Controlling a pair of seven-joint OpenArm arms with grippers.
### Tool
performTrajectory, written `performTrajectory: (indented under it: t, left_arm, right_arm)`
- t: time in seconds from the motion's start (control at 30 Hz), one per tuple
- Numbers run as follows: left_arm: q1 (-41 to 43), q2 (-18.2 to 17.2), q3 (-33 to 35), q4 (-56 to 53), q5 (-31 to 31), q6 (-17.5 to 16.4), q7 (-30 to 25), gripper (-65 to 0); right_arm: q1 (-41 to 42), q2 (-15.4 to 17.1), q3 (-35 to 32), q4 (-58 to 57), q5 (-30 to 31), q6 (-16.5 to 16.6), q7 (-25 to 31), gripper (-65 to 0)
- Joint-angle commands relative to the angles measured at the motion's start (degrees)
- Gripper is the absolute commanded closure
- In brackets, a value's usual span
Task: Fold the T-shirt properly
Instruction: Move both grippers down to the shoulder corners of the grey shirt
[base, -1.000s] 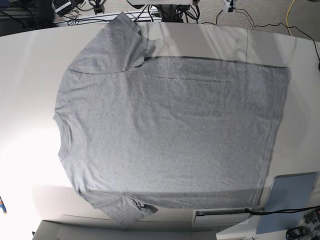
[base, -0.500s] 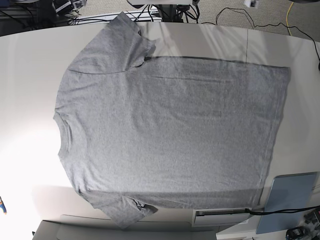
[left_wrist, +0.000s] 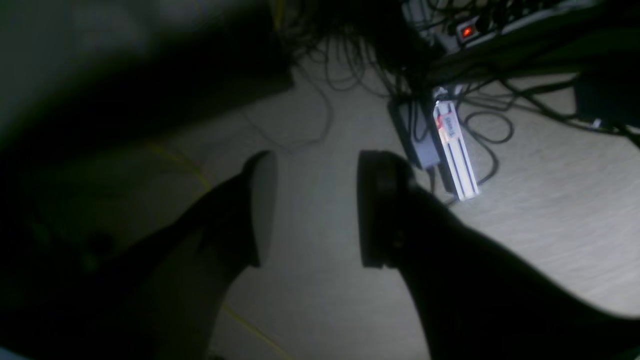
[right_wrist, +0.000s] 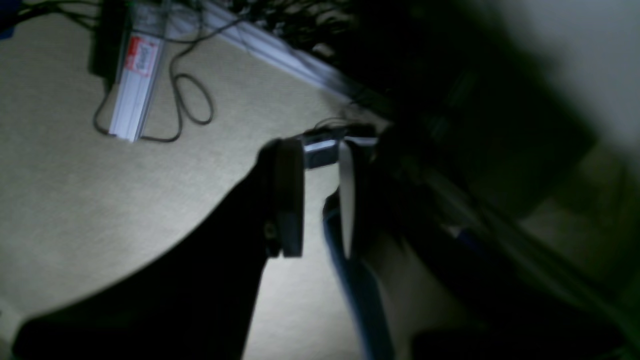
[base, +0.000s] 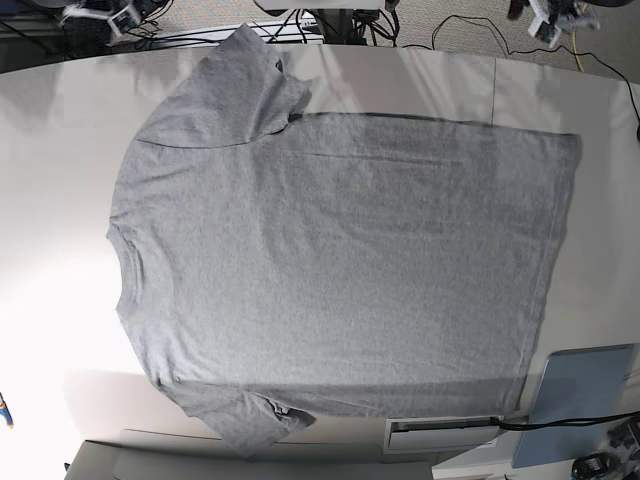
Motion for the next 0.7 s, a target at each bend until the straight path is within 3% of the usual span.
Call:
performTrajectory:
  t: [0.0,0.2,0.37,0.53,0.6,0.67]
  left_arm:
    - [0.81,-0.96,-0.39,2.19,0.24,0.17,-0.85,-27.7]
    - [-0.04,-5.31,-0.39,7.34,0.81,0.24,-1.55,-27.7]
    - [-5.07,-7.52,-0.39,7.8,0.94,0.04,-2.51,-27.7]
    - [-10.14,-8.92,0.55,7.48,5.81,-2.4,-2.58,-29.9]
    - [-11.17,-10.19,2.95,6.69,7.32,-2.4,-3.06,-32.9]
    - [-11.87,-11.8,6.51,5.6,11.1,0.22,-4.63,-35.0]
  right_arm:
    - [-1.16,0.63,2.05,2.97,0.46,0.79,0.55,-13.1]
    - [-0.55,1.42,9.46,13.22,-0.22,4.31,-0.81,-13.1]
    - [1.9,3.82,10.97,15.5,-6.84,4.35,-1.03,-13.3]
    - [5.22,4.28,10.97,15.5,-10.36,4.66,-1.07,-28.9]
    - [6.36,4.28,10.97,15.5,-10.34,4.68,-1.05,-30.6]
    - [7.32,4.28,10.97,15.5,-10.32,4.7,-1.03,-30.6]
